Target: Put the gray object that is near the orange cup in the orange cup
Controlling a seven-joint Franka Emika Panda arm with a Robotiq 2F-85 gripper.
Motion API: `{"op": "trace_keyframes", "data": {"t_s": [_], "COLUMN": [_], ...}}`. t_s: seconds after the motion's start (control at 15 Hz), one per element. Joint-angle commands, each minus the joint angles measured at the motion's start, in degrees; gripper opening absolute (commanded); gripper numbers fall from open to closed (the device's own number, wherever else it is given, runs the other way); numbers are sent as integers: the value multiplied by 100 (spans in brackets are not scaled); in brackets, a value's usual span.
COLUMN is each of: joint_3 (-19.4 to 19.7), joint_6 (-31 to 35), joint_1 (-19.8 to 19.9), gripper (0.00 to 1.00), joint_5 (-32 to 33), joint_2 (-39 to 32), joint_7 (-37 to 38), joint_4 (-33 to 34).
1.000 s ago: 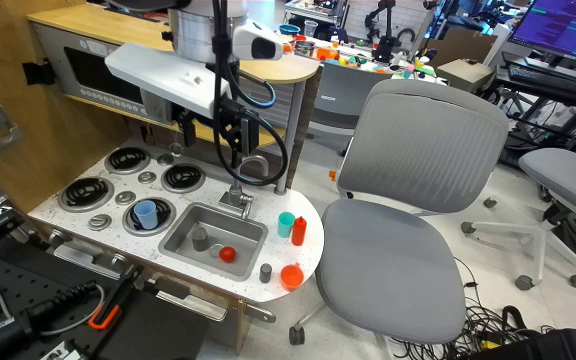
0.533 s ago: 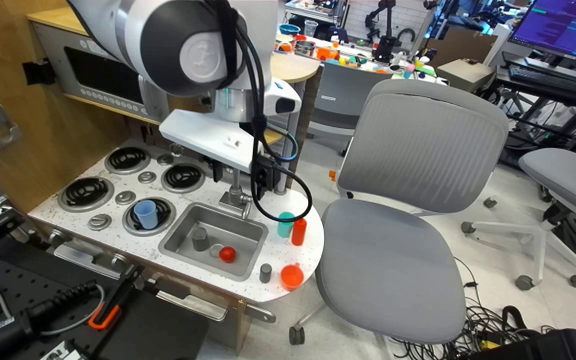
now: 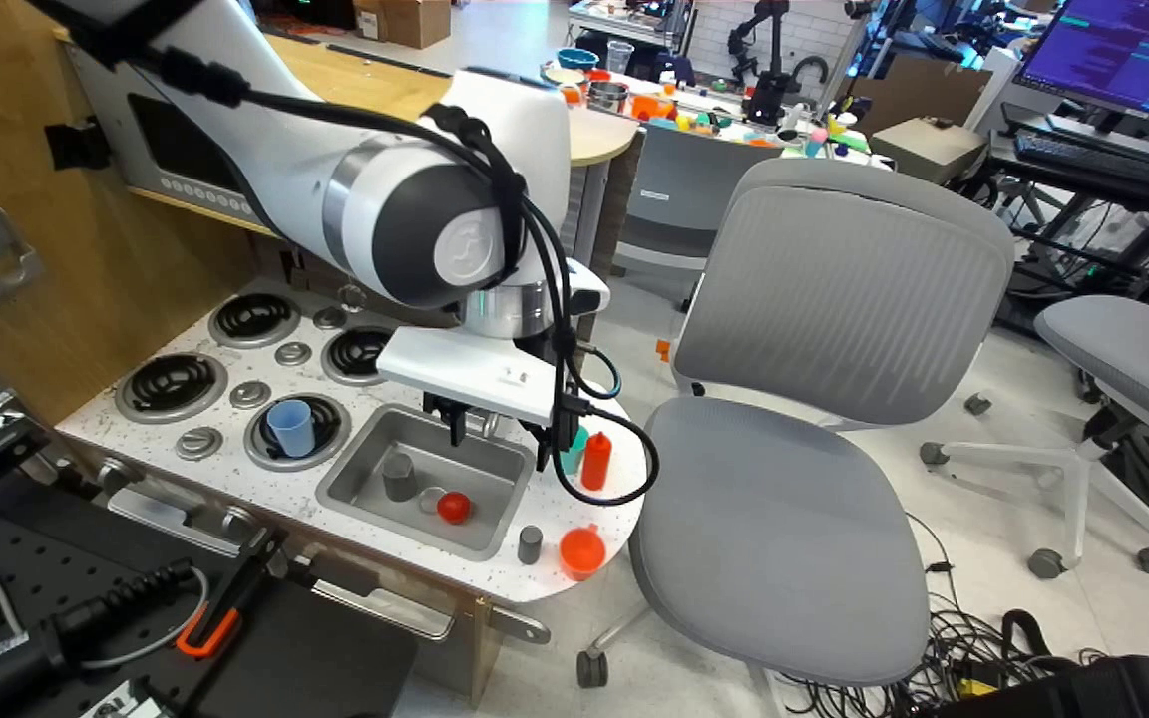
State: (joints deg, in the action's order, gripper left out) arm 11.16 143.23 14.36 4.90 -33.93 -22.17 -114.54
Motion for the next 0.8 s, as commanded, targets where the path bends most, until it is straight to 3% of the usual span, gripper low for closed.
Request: {"op": "trace_keyframes", "data": {"t_s": [0.0, 0.33, 0.73], "joint_3": [-28, 31, 224], "joint_6": [44, 83, 150], "joint_1": [199, 357, 246], "gripper": [100, 100, 100], "joint_5": [458, 708, 1029], "joint_2": [-550, -1163, -1839], "joint_7": [-166, -82, 98], "joint_4": [467, 901, 1359]}}
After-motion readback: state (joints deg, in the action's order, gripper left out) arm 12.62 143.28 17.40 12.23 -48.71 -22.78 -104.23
